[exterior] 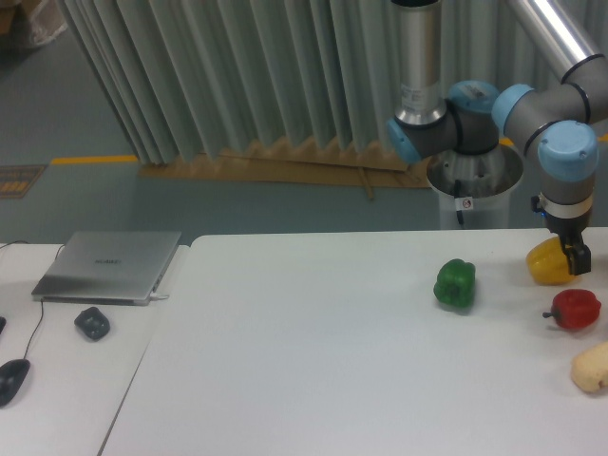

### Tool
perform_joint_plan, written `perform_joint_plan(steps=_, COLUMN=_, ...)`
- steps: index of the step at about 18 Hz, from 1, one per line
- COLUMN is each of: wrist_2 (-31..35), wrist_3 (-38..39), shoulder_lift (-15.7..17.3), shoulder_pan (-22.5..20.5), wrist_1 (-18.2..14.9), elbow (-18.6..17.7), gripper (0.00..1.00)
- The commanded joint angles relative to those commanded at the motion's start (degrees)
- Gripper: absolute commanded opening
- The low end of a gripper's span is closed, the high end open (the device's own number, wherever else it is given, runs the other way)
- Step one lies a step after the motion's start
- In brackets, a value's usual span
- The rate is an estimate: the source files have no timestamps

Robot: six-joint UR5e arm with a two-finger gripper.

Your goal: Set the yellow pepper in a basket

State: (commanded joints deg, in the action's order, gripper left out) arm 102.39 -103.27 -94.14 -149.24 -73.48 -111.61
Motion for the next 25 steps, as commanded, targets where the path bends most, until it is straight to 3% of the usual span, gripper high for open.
perform_joint_plan(steps=15, wrist_2=0.0, wrist_3=-0.09, shoulder_lift=-2.98, shoulder_pan=-0.17, wrist_1=1.76, elbow=-0.18, gripper=1.0)
perform_joint_plan(steps=24, wrist_2=1.84, wrist_3=0.44, shoulder_lift=-3.07, shoulder_pan=0.09, wrist_1=3.78, elbow=-1.32, gripper=1.0)
perform_joint_plan(steps=25, wrist_2=1.93, wrist_3=0.7, shoulder_lift=-3.24, shoulder_pan=0.18, wrist_1=3.87, elbow=-1.32, gripper=0.91)
